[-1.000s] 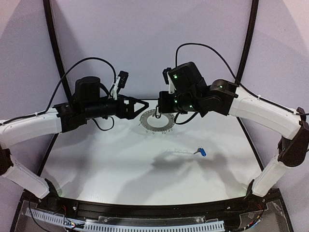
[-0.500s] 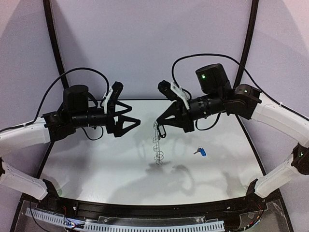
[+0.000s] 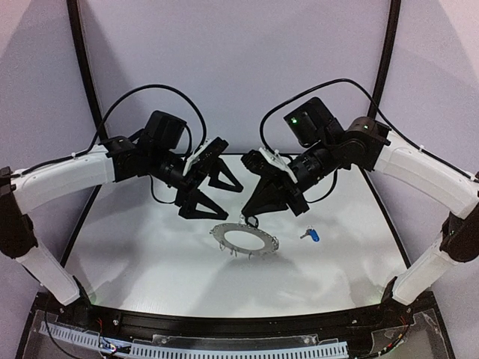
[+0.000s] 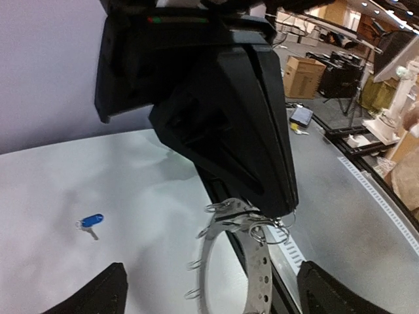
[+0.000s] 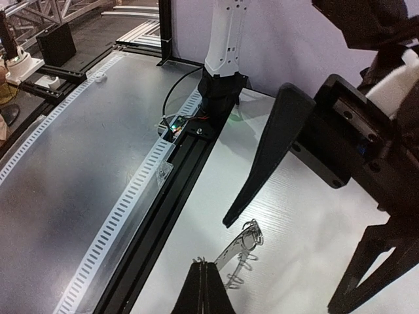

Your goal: Put the keys on the keyring

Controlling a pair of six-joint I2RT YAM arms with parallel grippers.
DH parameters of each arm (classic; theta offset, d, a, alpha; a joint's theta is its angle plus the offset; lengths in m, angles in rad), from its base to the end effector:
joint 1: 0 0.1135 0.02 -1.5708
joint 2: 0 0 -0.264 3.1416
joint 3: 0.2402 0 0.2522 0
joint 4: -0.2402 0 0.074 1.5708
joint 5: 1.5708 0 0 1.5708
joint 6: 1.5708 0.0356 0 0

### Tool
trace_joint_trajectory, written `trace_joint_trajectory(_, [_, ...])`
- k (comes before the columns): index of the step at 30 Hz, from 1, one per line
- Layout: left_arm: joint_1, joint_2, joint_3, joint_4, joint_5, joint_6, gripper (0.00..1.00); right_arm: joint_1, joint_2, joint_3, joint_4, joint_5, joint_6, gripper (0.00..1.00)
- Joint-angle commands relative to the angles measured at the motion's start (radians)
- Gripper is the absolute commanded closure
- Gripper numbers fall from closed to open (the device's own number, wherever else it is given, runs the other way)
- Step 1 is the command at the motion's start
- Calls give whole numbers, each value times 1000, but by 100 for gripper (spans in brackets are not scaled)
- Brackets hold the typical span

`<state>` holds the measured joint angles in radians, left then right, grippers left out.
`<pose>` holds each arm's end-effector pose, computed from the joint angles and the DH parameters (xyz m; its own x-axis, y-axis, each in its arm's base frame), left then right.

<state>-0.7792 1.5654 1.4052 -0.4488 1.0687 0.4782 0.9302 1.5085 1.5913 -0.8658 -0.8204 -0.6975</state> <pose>0.2233 -0.2644 0.3455 0.0297 0.2820 -0.9590 0.9417 -0.3296 -0.0677 0.1658 0.2660 0.3877 0.2270 -0.4283 -0.8747 -0.9273 -0.3694 -0.0598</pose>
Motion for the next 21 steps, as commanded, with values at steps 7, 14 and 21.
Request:
trace_joint_trajectory(7, [-6,104,110,-256,172,189,34,1,39,84,-37,-54,-87,100])
trace_joint_trajectory(14, [-6,117,112,-192,209,130,44,1,51,75,26,-21,-51,100])
trace_joint_trajectory(21, [-18,130,112,-154,226,82,52,1,35,49,99,-37,-26,100])
